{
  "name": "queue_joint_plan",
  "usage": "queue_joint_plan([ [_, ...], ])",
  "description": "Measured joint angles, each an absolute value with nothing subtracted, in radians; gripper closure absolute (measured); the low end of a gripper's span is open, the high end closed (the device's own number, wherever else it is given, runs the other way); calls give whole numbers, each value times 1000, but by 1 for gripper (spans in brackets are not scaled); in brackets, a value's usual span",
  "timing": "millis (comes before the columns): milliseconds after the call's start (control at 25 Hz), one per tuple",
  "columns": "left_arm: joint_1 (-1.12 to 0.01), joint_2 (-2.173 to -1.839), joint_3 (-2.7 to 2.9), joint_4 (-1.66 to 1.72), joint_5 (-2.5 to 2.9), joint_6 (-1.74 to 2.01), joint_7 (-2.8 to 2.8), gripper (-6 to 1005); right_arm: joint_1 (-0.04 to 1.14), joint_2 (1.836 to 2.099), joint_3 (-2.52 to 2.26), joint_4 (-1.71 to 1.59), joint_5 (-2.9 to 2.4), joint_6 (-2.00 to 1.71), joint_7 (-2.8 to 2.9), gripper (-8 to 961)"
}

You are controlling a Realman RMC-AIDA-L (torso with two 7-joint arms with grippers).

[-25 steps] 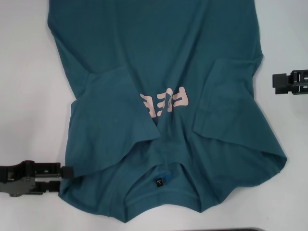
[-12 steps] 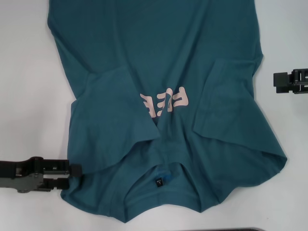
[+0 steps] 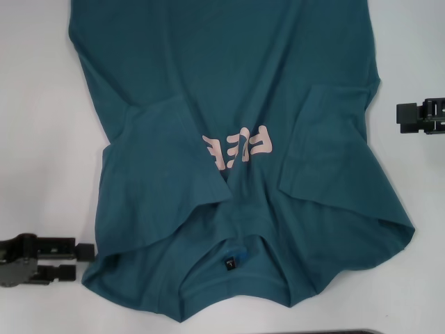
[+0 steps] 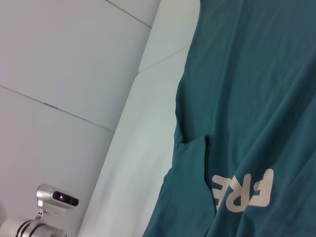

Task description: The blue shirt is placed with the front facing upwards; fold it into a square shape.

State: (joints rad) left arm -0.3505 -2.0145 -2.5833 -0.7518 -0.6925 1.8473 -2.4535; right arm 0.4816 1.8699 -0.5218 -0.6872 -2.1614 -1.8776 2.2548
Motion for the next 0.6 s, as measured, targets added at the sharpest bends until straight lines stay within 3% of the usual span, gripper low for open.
queue_joint_plan([
  [600, -331, -2016, -2594, -742, -701, 1875, -2470, 238, 482, 1867, -517, -687, -2161, -1878, 2256, 188],
])
